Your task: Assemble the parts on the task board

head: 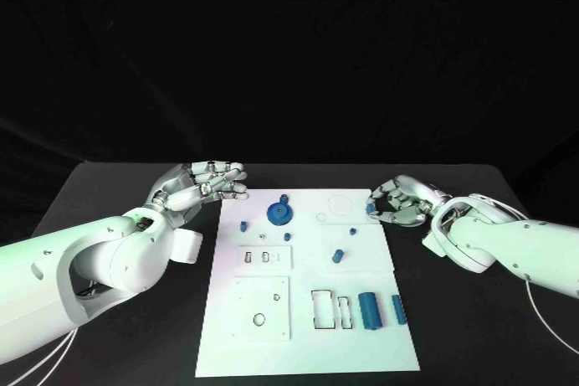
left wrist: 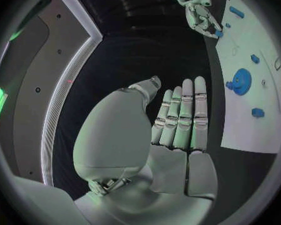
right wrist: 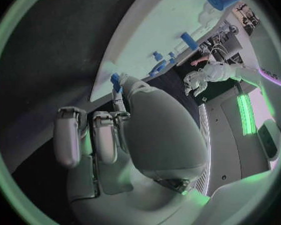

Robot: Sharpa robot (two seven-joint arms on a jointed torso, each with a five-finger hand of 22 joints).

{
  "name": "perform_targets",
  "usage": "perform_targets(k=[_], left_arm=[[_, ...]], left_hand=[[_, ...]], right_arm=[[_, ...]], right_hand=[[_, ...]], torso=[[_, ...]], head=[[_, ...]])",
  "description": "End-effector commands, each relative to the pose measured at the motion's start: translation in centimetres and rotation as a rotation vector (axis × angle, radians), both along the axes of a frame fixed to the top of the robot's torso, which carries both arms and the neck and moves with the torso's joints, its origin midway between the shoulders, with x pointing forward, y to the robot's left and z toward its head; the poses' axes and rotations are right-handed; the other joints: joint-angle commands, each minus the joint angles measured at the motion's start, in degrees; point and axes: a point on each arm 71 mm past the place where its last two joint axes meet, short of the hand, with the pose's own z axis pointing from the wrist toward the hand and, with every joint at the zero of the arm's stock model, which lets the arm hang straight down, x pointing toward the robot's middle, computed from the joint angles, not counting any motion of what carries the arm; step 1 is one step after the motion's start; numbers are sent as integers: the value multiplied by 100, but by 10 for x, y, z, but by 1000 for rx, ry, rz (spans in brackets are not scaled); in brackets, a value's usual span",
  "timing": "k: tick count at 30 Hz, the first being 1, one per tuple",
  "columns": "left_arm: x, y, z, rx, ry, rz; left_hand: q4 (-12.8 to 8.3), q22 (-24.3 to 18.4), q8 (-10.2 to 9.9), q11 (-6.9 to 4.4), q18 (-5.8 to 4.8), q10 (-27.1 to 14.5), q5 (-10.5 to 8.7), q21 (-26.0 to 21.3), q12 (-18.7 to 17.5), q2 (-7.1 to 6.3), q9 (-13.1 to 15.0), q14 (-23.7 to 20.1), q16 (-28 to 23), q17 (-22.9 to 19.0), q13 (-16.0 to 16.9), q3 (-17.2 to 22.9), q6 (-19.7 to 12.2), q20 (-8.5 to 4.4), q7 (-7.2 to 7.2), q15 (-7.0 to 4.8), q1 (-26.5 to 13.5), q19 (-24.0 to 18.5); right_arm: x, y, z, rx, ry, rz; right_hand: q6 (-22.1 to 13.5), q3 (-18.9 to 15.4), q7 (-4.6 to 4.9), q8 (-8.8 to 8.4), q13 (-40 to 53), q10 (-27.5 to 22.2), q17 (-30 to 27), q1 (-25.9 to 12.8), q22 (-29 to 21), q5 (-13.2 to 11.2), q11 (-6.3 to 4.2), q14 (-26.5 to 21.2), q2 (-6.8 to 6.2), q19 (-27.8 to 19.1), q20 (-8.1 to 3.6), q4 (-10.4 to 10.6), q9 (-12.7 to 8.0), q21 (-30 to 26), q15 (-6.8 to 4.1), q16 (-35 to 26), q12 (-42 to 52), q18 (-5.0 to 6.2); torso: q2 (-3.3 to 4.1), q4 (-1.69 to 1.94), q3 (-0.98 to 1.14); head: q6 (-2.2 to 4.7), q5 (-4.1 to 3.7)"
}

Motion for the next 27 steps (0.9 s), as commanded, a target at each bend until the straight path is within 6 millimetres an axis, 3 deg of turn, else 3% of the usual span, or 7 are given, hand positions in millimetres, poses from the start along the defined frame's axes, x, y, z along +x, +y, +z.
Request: perform_targets(k=[1,7,11,15,22,27], left_arm=[[0,-1,1,-5,-6,-15],[0,-1,1,-4,-5,-15],[0,-1,1,-5,-5,-16],[1,-1,0,-5,-4,-16],[5,-2,-1,-2,-4,-13],[6,-2,-2,0,-4,-13]], left_hand=[[-22,6,-20,38,1,7,-4,26,-15,3,-7,-45,38,9,7,-3,-30,-2,19,14,-53,-34],[-25,7,-23,40,1,3,-4,28,-17,2,-8,-46,38,10,6,-3,-35,-2,21,15,-52,-36],[-25,7,-23,40,1,3,-4,28,-17,2,-8,-46,38,10,6,-3,-35,-2,21,15,-52,-36],[-25,7,-23,40,1,3,-4,28,-17,2,-8,-46,38,10,6,-3,-35,-2,21,15,-52,-36],[-33,11,-26,41,1,1,-4,35,-18,5,-9,-46,38,15,6,1,-39,-2,21,15,-46,-40],[-33,11,-26,41,1,1,-4,35,-18,5,-9,-46,38,15,6,1,-39,-2,21,15,-46,-40]], right_arm=[[-1,0,8,33,-78,-27],[-4,8,22,51,-90,-59],[-10,27,32,54,-100,-65],[-19,62,39,63,-114,-42],[-38,140,39,67,-93,81],[-49,177,30,33,-60,148]], right_hand=[[230,84,-159,193,1250,412,1401,-49,785,32,-37,574,93,66,-43,-35,136,47,-48,38,36,-78],[219,188,-180,269,1256,419,1426,-200,806,25,-63,579,37,80,-66,-98,187,61,-60,44,40,-84],[189,228,-176,287,1251,415,1430,-294,798,22,-62,580,21,73,-67,-97,201,47,-57,45,33,-81],[165,271,-179,313,1254,417,1439,-421,804,18,-64,582,-6,77,-65,-87,220,48,-54,48,34,-82],[153,310,-187,342,1243,409,1426,-534,810,17,-71,579,-22,82,-67,-68,240,49,-58,44,20,-82],[156,320,-192,354,1251,416,1437,-562,819,17,-75,582,-29,89,-68,-66,248,58,-59,47,29,-85]], torso=[[-4,-1,1],[-17,-18,-5],[-17,-17,0],[-20,-20,11],[-43,-5,1],[-51,-9,-3]], head=[[-3,14],[-1,24],[-26,64],[-37,104],[-103,165],[-144,222]])
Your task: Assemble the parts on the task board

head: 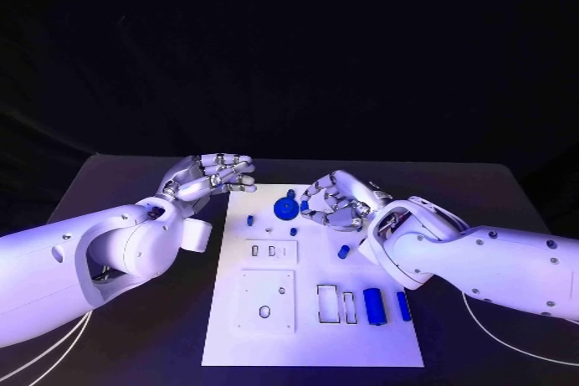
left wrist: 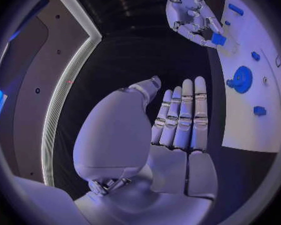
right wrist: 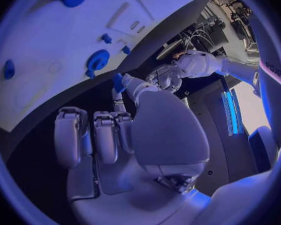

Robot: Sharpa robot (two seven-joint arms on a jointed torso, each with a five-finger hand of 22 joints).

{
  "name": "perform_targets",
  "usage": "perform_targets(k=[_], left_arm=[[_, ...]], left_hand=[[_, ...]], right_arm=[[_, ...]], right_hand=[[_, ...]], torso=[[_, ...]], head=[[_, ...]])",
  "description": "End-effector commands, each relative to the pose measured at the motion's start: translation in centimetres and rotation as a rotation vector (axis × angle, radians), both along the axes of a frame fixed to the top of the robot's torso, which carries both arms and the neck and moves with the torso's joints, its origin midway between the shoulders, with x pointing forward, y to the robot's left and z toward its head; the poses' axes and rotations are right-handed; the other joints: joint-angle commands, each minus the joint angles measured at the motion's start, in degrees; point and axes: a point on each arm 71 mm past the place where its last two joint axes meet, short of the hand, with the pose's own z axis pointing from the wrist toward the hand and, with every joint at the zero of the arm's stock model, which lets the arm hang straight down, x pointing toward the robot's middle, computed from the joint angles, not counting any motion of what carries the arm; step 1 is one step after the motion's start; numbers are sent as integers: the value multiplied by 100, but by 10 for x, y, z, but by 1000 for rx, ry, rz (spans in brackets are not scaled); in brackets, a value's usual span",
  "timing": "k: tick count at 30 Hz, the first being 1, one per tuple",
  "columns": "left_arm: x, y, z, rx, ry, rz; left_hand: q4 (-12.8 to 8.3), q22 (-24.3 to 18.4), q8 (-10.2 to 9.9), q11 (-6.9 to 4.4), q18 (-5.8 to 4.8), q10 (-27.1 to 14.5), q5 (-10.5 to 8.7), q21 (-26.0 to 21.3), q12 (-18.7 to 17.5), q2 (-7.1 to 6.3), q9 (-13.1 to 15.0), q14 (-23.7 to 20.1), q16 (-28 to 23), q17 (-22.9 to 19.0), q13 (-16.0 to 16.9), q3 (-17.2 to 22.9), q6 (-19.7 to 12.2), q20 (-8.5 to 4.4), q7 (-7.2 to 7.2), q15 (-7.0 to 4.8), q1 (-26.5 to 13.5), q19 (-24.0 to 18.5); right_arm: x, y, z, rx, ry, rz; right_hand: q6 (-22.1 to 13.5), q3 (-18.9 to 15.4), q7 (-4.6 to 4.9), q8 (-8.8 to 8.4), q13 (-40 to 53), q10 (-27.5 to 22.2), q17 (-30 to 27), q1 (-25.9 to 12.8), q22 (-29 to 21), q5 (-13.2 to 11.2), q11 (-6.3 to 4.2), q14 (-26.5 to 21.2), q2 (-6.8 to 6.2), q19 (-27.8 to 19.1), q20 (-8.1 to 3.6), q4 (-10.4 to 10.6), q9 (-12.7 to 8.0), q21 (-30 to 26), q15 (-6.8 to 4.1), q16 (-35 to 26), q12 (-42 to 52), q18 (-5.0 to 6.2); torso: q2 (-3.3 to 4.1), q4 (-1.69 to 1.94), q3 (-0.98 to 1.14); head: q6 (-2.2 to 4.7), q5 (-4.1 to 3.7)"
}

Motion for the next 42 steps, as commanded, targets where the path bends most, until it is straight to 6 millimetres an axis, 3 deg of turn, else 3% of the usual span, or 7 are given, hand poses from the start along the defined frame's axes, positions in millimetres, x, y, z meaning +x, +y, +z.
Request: perform_targets(k=[1,6,10,14,24,42], left_arm=[[0,-3,1,-7,-7,-21],[1,-4,1,-6,-7,-24],[1,-5,0,-6,-6,-26],[2,-5,0,-5,-6,-26],[2,-6,0,-4,-5,-29],[2,-6,0,-3,-2,-33]], left_hand=[[-34,6,-26,41,1,1,-4,36,-18,5,-5,-26,39,5,6,1,-18,-2,0,-5,-46,-40],[-34,6,-26,41,1,1,-4,36,-18,5,-5,-26,39,5,6,1,-18,-2,0,-5,-46,-40],[-37,9,-24,39,1,5,-4,41,-16,11,-4,-27,39,8,7,4,-15,-1,-4,-4,-44,-44],[-37,9,-24,39,1,5,-4,41,-16,11,-4,-27,39,8,7,4,-15,-1,-4,-4,-44,-44],[-37,9,-24,39,1,5,-4,41,-16,11,-4,-27,39,8,7,4,-15,-1,-4,-4,-44,-44],[-31,15,-22,38,-1,12,-4,52,-13,15,-3,-30,39,16,9,0,-10,1,-6,-3,-63,-54]], right_arm=[[-4,12,-6,-80,-3,-11],[-13,36,-18,-132,26,42],[-19,46,-26,-166,31,64],[-22,53,-32,-198,31,74],[-30,61,-44,-240,27,87],[-31,63,-53,-258,29,81]], right_hand=[[155,44,-189,353,1253,412,1439,-60,821,11,-32,603,-11,87,-26,5,247,16,-39,24,7,-86],[147,66,-196,379,1274,428,1462,-160,827,8,-38,608,-36,92,-31,24,266,18,-46,30,29,-87],[145,68,-198,383,1271,427,1459,-176,826,7,-39,607,-46,91,-32,25,269,16,-47,29,27,-86],[142,70,-200,391,1272,427,1451,-203,822,6,-41,605,-70,89,-33,22,275,10,-48,27,27,-85],[134,74,-203,409,1262,420,1446,-263,828,4,-45,604,-139,93,-37,12,288,13,-52,26,14,-86],[83,81,-184,406,1233,399,1426,-350,811,4,-33,600,-258,80,-38,-3,292,-15,-47,21,-22,-80]], torso=[[-11,-5,-3],[-11,11,-13],[-7,3,-1],[-3,3,-3],[-4,-2,8],[-1,-5,1]], head=[[-28,43],[-42,59],[-53,99],[-59,107],[-93,152],[-113,151]])
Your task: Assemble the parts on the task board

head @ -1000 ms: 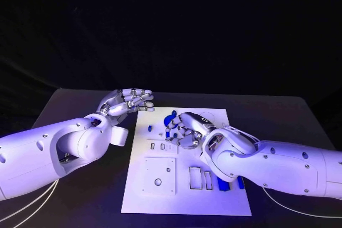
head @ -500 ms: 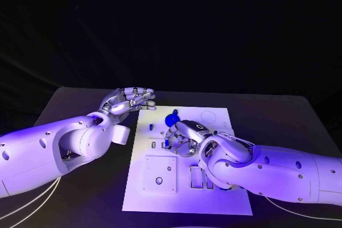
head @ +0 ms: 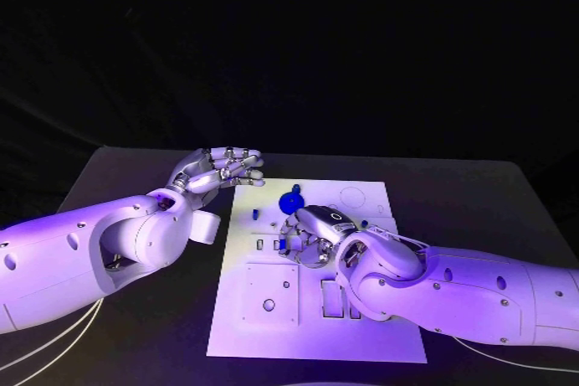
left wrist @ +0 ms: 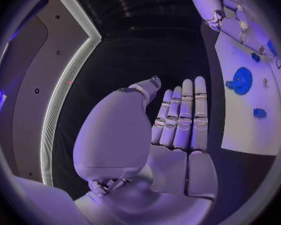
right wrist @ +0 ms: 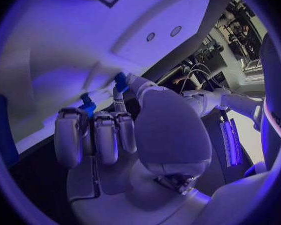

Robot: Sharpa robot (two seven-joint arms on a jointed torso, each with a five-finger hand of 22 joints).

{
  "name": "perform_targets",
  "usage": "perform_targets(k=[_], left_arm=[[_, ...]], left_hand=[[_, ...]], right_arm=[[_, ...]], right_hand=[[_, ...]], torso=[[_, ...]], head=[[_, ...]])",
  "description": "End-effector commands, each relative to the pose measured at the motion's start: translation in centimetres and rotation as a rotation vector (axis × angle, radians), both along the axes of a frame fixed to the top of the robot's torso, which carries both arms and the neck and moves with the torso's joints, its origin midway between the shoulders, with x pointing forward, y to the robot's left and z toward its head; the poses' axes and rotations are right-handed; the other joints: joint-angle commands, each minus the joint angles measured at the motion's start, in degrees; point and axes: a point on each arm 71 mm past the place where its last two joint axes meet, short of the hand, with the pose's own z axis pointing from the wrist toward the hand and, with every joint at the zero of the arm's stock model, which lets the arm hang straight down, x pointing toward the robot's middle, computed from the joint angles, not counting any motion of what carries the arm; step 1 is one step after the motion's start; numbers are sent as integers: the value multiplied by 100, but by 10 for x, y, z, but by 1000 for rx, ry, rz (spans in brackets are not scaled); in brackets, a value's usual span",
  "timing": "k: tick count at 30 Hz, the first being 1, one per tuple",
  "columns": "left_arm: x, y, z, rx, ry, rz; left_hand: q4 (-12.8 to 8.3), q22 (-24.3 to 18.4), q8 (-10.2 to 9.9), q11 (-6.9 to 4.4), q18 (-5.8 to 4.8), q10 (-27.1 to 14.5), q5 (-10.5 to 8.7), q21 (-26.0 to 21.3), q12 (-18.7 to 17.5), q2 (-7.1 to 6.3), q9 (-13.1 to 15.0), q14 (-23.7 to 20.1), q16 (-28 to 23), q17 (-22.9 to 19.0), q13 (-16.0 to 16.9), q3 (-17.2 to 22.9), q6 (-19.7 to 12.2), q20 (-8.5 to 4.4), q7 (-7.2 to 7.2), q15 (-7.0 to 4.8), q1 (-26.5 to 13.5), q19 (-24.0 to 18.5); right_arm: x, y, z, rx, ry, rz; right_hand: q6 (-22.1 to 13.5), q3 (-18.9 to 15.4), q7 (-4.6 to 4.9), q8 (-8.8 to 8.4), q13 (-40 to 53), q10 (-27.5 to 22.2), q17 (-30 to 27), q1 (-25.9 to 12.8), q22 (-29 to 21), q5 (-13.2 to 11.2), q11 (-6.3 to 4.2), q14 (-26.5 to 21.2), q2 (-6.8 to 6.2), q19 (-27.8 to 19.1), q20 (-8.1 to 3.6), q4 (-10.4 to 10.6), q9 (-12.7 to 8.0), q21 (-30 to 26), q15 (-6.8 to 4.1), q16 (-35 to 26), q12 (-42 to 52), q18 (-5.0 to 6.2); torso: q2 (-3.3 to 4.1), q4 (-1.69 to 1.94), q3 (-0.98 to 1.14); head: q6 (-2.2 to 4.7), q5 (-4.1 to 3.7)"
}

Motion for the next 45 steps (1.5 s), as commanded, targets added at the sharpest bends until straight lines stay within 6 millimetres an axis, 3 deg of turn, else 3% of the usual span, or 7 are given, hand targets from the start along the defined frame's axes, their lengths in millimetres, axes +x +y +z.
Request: perform_targets(k=[1,30,36,38,42,43,45], left_arm=[[-1,-3,1,-7,-6,-23],[0,-1,0,-4,-1,-25],[0,-1,0,-4,-1,-24],[0,-1,0,-4,-1,-24],[0,-1,0,-3,-1,-24],[0,-1,0,-2,-1,-23],[0,0,0,3,-2,-22]], left_hand=[[-32,7,-22,38,-1,12,-4,30,-13,15,-4,-31,39,9,9,0,-11,1,-5,-3,-63,-54],[-30,10,-22,38,-1,12,-4,36,-14,16,-4,-34,38,13,9,-1,-11,2,-7,-2,-72,-62],[-30,10,-22,38,-1,12,-4,36,-14,16,-4,-34,38,13,9,-1,-11,2,-7,-2,-72,-62],[-30,10,-22,38,-1,12,-4,36,-14,16,-4,-34,38,13,9,-1,-11,2,-7,-2,-72,-62],[-30,10,-22,38,-1,12,-4,36,-14,16,-4,-34,38,13,9,-1,-11,2,-7,-2,-72,-62],[-30,10,-22,38,-1,12,-4,36,-14,16,-4,-34,38,13,9,-1,-11,2,-7,-2,-72,-62],[-30,10,-22,38,-1,12,-4,36,-14,16,-4,-34,38,13,9,-1,-11,2,-7,-2,-72,-62]], right_arm=[[0,-1,-3,-28,-4,-2],[0,0,-4,-35,-1,7],[-1,0,-3,-23,-8,4],[-1,0,-3,-17,-11,1],[-2,-1,-1,2,-22,-4],[-2,-1,0,9,-26,-5],[-3,-3,2,29,-38,-9]], right_hand=[[64,46,-131,-2,1232,396,1418,-58,799,18,-29,578,-37,72,-37,-9,112,-28,-24,19,-25,-76],[-298,76,55,-227,1112,290,1328,-227,710,17,132,557,-299,-2,71,-38,7,-165,110,-6,-176,-47],[-597,-156,158,-433,1001,194,1318,-330,678,11,225,555,-406,-29,143,2,-81,-225,189,-10,-313,-35],[-806,-340,223,-587,931,135,1323,-317,678,16,284,556,-414,-29,190,21,-142,-236,242,-8,-398,-34],[-999,-1593,323,-824,845,65,1323,69,681,67,382,555,-203,-30,292,413,-267,-269,337,-8,-486,-27],[-1047,-1969,345,-891,804,31,1324,208,679,78,403,555,-207,-35,308,650,-304,-286,347,-8,-528,-25],[-1123,-2364,379,-974,744,-16,1315,232,675,100,431,552,-245,-40,324,699,-347,-303,375,-10,-589,-22]], torso=[[4,6,-2],[-5,9,-2],[-3,0,0],[-2,0,0],[-1,4,1],[-1,4,4],[-4,3,7]], head=[[-5,1],[-46,16],[-35,20],[-31,17],[-24,17],[-20,17],[-14,18]])
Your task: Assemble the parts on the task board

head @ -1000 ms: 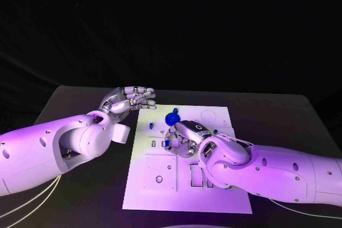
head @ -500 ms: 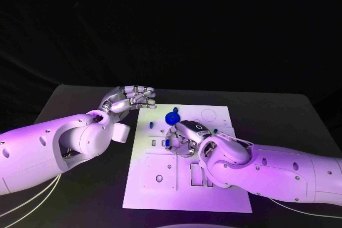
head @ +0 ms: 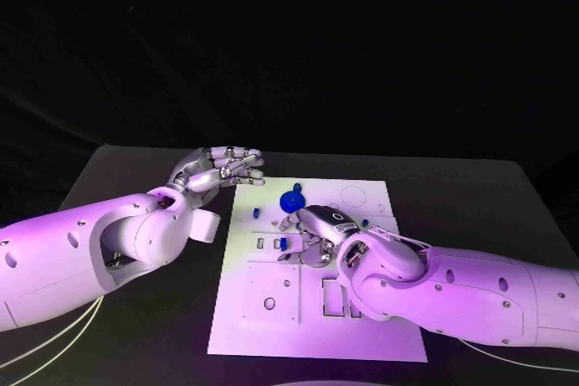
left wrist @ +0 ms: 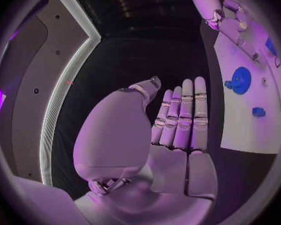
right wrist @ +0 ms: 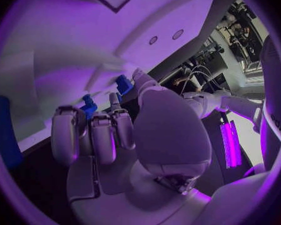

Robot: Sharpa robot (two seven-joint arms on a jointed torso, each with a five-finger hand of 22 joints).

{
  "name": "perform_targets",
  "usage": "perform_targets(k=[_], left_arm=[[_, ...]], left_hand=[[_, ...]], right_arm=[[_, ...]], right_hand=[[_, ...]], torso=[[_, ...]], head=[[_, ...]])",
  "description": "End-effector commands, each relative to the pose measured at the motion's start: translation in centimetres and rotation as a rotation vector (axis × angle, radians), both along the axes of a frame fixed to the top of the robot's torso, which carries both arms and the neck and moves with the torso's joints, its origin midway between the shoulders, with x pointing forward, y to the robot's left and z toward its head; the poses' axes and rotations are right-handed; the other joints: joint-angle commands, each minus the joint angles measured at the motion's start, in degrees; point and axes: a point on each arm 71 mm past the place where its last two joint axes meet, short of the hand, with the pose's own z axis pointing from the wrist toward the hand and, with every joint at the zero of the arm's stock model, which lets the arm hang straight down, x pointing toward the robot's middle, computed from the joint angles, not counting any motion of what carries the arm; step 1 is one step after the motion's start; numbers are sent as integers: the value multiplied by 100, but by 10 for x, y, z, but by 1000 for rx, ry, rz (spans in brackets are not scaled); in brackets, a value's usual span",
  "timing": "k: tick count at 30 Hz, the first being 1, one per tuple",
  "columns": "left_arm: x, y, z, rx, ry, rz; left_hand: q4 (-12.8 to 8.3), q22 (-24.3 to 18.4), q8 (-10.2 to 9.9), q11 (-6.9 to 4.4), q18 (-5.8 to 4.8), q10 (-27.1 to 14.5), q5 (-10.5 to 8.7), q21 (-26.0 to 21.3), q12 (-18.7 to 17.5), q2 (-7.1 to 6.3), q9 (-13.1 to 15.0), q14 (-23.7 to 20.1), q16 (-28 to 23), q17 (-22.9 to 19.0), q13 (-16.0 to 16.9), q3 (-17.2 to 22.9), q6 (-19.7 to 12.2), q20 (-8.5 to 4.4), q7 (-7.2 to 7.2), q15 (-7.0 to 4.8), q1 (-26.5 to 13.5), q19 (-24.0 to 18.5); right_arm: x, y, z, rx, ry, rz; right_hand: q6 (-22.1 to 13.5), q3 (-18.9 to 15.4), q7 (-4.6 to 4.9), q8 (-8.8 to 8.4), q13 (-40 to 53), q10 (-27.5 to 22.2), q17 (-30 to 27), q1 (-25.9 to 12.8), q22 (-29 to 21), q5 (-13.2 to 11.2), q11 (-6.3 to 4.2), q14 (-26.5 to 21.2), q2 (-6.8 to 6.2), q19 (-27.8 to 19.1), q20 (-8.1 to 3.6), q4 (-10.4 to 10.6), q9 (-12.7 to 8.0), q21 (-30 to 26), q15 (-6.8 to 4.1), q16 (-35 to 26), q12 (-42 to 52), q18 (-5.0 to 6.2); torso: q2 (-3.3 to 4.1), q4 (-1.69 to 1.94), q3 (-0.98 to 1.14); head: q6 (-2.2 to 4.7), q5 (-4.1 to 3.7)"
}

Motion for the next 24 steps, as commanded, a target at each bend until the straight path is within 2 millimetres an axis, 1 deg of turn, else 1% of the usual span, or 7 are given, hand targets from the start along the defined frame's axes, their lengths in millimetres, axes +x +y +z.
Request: perform_targets(k=[1,8,11,15,17,18,24], left_arm=[[0,-1,1,3,-8,-18],[2,-1,-5,115,-7,-54],[4,0,-9,193,10,-69],[5,2,-17,309,52,-106],[4,2,-21,392,77,-147],[3,1,-24,440,94,-174],[-2,-4,-40,707,203,-295]], left_hand=[[-30,7,-22,38,-2,12,-4,36,-14,-7,-4,-34,38,7,9,-1,-11,-17,-7,-2,-49,-42],[84,65,-125,44,25,-72,-1,170,-13,-106,-45,122,166,111,14,-190,-214,-13,4,-19,-305,63],[262,244,-193,-42,35,35,10,548,148,-113,-62,576,684,419,83,-448,-409,-126,-41,-137,-536,476],[490,972,357,-273,16,546,17,1796,1213,11,209,1050,2671,1702,668,-783,-156,-422,-178,-401,-538,1072],[513,1834,831,-281,-20,199,98,2784,2287,75,470,1183,4114,3101,1437,-725,-180,-575,-277,-509,-528,1055],[454,2659,983,-430,-162,324,-3,3344,2685,84,547,1648,4802,4028,1678,-677,-106,-546,-332,-535,-441,1358],[704,4054,1695,-561,-325,-39,-5,4447,4634,248,952,2347,5924,5516,2970,-787,-228,-627,-489,-649,-1197,1714]], right_arm=[[-2,-2,5,42,-36,-7],[-6,-24,22,157,-78,-19],[-1,-42,33,243,-53,-36],[12,-71,45,337,36,-142],[21,-87,51,379,80,-206],[25,-95,55,397,96,-235],[43,-132,67,450,114,-332]], right_hand=[[-77,-399,27,-89,724,-22,1315,39,668,41,56,551,-23,-3,62,76,-42,-27,49,-9,-63,-19],[-96,-643,48,-140,614,-110,1249,-7,601,71,78,535,-85,-58,85,83,-70,-130,72,-28,-180,6],[218,-435,-36,38,587,-134,1037,172,395,8,10,481,193,-226,58,51,-10,-422,21,-92,-203,81],[276,-346,-74,102,507,-205,765,287,182,-14,-30,410,305,-396,18,39,2,-726,-20,-185,-290,151],[280,-342,-78,110,509,-203,768,286,178,-17,-34,410,318,-399,12,39,3,-735,-24,-187,-287,151],[282,-340,-79,114,510,-203,765,287,177,-18,-35,410,323,-400,11,38,3,-737,-26,-188,-287,151],[286,-342,-83,122,497,-213,759,281,168,-21,-38,409,331,-406,7,40,5,-752,-29,-191,-300,154]], torso=[[-4,-3,6],[-48,-33,21],[-104,-56,44],[-175,-97,75],[-216,-113,95],[-230,-118,101],[-354,-120,146]], head=[[15,0],[52,29],[109,89],[108,133],[52,139],[43,143],[-26,208]])
